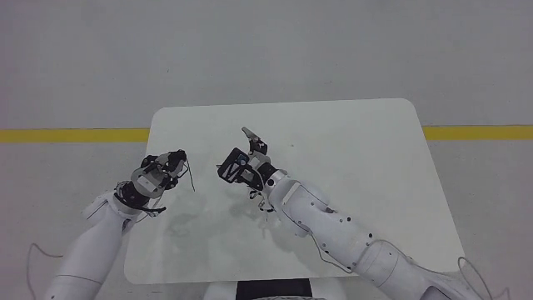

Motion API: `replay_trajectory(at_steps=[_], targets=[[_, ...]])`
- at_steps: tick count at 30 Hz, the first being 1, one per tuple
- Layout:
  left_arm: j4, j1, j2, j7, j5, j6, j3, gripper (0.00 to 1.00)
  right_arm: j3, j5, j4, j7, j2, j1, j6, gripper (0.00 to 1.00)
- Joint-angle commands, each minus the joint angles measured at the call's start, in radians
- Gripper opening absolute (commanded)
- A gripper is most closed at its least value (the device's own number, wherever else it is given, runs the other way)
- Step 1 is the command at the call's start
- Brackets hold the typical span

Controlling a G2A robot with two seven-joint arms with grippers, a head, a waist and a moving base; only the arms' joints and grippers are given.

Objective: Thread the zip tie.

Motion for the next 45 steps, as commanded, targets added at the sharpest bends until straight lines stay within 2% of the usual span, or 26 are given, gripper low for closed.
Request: replay_trajectory(at_steps=[1,4,8,16,29,33,39,45], targets=[[-0.008,-0.001,-0.002,0.026,-0.003,-0.006,0.004,0.00,0.000,0.000,0.000,0.000,0.000,0.000,0.000,1.00],[-0.029,-0.003,-0.003,0.041,-0.003,-0.006,0.009,0.00,0.018,0.004,-0.003,-0.015,0.002,-0.019,0.002,1.00],[-0.053,-0.016,-0.004,0.032,0.003,0.000,0.022,0.00,0.062,0.004,-0.021,-0.025,0.008,-0.050,0.013,1.00],[-0.096,-0.066,-0.007,0.017,-0.013,0.000,0.065,0.00,0.157,0.000,-0.061,-0.007,0.030,-0.112,0.062,1.00],[-0.171,-0.130,0.001,0.015,-0.035,0.000,0.098,0.00,0.198,0.000,-0.081,-0.002,0.041,-0.162,0.115,1.00],[-0.179,-0.144,0.005,0.010,-0.008,0.000,0.101,0.00,0.208,0.000,-0.080,-0.008,0.042,-0.163,0.128,1.00],[-0.198,-0.166,0.006,-0.008,-0.021,0.000,0.120,0.00,0.234,0.000,-0.080,-0.009,0.045,-0.161,0.142,1.00],[-0.180,-0.176,0.008,-0.012,-0.026,0.000,0.132,0.00,0.244,0.000,-0.080,-0.007,0.047,-0.163,0.142,1.00]])
